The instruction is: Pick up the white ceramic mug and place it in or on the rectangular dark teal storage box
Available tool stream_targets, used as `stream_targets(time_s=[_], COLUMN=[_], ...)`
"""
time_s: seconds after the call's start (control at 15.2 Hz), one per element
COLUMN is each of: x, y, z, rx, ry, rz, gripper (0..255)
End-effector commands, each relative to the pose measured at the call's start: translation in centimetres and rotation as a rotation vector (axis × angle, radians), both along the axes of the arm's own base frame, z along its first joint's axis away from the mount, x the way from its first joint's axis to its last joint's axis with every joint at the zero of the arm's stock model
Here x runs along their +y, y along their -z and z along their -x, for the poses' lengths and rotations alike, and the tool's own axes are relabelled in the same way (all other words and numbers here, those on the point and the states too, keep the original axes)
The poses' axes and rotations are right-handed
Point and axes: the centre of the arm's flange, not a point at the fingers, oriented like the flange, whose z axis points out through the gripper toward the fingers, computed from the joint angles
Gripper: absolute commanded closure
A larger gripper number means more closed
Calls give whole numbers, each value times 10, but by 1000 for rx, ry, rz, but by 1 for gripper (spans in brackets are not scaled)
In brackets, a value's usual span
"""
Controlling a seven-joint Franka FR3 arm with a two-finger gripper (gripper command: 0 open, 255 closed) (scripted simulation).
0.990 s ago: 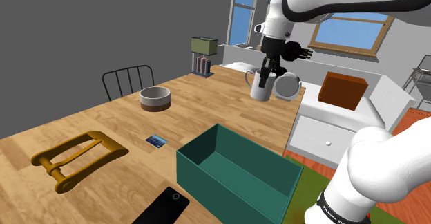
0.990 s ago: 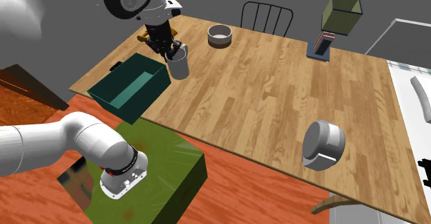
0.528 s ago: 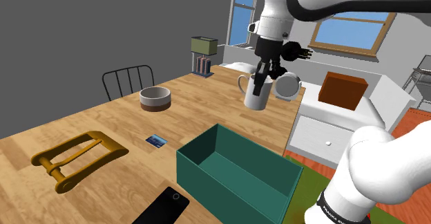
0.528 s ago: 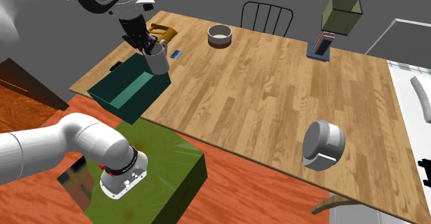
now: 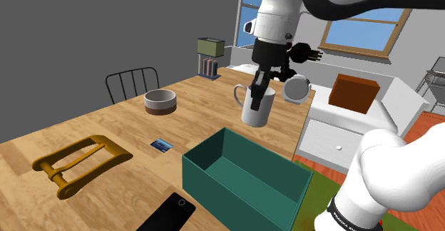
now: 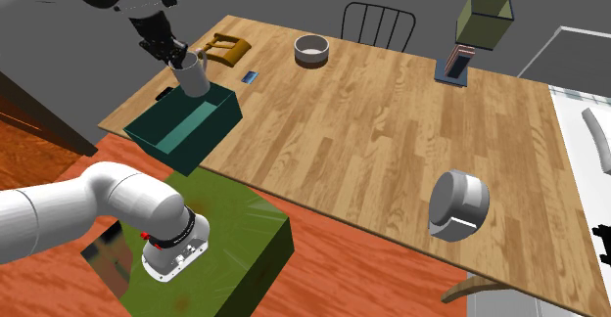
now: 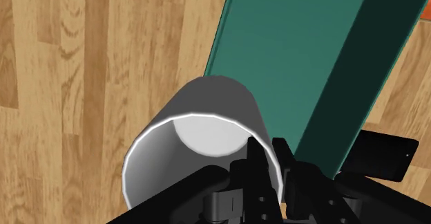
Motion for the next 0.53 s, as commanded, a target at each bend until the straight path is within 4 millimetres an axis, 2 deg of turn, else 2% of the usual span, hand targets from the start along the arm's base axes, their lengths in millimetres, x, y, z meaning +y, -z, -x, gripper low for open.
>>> stream_targets(time_s=[0.0,0.26,0.33,0.46], x=[27,77,84,84], y=[-3,-5,-6,5], z=[8,23,25,25], rx=[0,0,0,0], ry=[1,1,1,1], rz=[-1,-1,-1,-1], gripper=[255,255,255,255])
